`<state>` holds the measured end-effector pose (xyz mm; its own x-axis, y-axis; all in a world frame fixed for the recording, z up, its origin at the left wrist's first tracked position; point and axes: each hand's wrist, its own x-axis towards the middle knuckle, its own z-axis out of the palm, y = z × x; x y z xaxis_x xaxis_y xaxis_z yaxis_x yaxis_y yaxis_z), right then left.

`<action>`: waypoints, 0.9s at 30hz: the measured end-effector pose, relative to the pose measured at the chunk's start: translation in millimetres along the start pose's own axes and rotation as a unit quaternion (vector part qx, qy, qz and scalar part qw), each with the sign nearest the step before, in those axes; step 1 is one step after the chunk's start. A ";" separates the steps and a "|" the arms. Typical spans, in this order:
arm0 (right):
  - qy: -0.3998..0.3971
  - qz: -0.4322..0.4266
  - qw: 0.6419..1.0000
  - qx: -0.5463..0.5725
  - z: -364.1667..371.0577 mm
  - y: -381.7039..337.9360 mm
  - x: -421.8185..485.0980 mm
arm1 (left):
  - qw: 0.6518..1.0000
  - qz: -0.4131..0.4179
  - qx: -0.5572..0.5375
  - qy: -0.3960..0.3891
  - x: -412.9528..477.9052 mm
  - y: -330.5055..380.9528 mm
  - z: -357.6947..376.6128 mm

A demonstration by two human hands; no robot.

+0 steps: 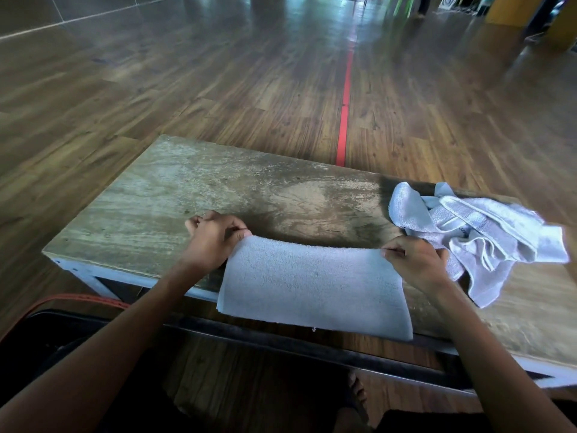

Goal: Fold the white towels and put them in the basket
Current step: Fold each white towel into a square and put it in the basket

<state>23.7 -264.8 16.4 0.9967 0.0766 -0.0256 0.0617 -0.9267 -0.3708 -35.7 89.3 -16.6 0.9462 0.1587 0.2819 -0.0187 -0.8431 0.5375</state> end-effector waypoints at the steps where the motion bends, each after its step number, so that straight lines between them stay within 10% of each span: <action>1: 0.000 -0.001 1.000 -0.002 -1.7 -0.3 -0.7 | 1.000 -0.001 -0.004 -0.005 0.6 0.3 0.0; 14: 0.006 0.036 0.999 -0.015 8.0 10.9 -4.1 | 0.998 -0.053 0.001 -0.014 7.2 0.3 10.7; 22: 0.024 -0.187 0.979 -0.081 57.1 -66.0 -51.1 | 0.962 0.202 0.160 -0.091 -34.6 61.1 53.3; 27: -0.015 -0.129 0.987 -0.096 79.3 -40.1 -56.4 | 0.953 0.158 0.211 -0.148 -38.8 49.9 65.2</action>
<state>-39.2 -202.8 -40.8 0.9447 0.3274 0.0191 0.3251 -0.9272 -0.1860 -52.3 7.6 -52.5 0.9658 -0.2366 0.1059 -0.2453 -0.9663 0.0784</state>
